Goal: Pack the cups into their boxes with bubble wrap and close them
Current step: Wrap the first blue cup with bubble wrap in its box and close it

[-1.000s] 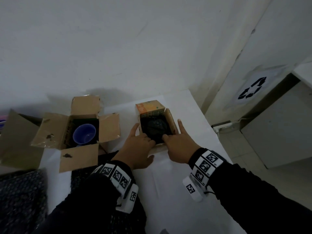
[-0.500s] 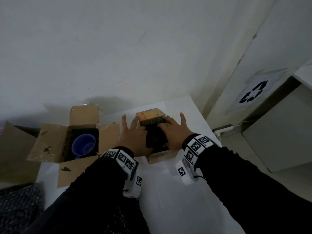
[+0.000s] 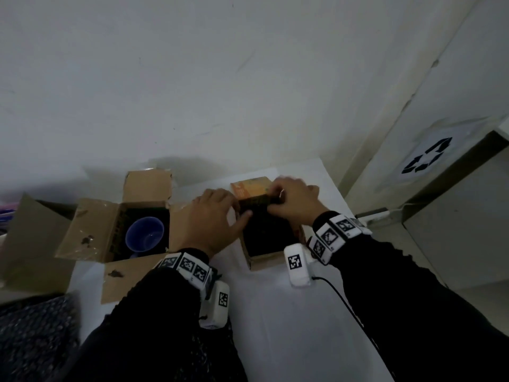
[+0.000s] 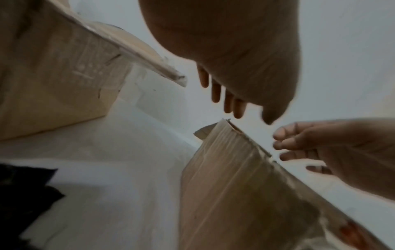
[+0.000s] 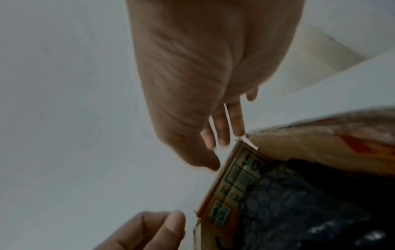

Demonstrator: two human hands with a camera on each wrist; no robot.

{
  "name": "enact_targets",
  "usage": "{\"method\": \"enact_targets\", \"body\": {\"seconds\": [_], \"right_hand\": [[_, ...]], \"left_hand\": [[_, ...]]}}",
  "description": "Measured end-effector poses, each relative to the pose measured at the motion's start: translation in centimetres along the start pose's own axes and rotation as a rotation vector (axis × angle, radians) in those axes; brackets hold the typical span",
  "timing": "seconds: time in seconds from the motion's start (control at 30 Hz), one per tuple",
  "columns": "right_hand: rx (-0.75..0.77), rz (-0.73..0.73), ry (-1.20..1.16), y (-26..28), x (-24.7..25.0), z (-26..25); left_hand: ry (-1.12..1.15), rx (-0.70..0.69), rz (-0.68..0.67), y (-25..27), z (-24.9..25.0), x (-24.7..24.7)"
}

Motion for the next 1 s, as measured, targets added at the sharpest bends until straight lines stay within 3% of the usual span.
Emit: {"method": "enact_targets", "body": {"seconds": [0.07,0.13,0.2,0.33,0.43,0.57,0.67,0.83,1.0], "right_hand": [[-0.171,0.176,-0.214,-0.3,1.2,2.5],[-0.301,0.063,-0.457,-0.4,-0.6,3.6],[-0.378,-0.034,-0.710,-0.2,-2.5,3.6],[-0.411,0.103,-1.044,0.2,-2.4,4.2],[-0.283,0.151,-1.030,1.0,-0.7,3.4],[-0.118,0.247,-0.811,2.9,1.4,2.4],[-0.108,0.234,-0.842,5.1,1.0,2.8],[-0.169,0.135,-1.019,8.7,-0.6,2.8],[-0.247,0.120,-1.143,11.2,-1.5,3.0]], "left_hand": [[0.138,0.197,-0.075,-0.3,-2.3,-1.1],[0.274,0.352,-0.225,-0.4,-3.1,-2.7],[0.417,0.416,-0.293,-0.4,-2.2,-3.2],[0.784,0.520,-0.158,-0.4,-1.8,-2.6],[0.865,0.505,-0.017,-0.3,-2.3,-1.4],[0.703,0.371,0.067,0.3,-1.0,0.3],[0.707,0.342,0.027,1.7,0.0,-0.2],[0.993,0.484,-0.031,5.0,0.9,-2.2],[1.066,0.540,-0.024,6.6,2.1,-2.4]]}}
Point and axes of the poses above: each hand's wrist, its own y-axis away from the middle knuckle, its own x-axis out of the back of the hand, z = x × y, the point moved 9 cm from there along -y, towards the middle knuckle, and after that the axes turned 4 degrees about x, right-handed, at the moved point
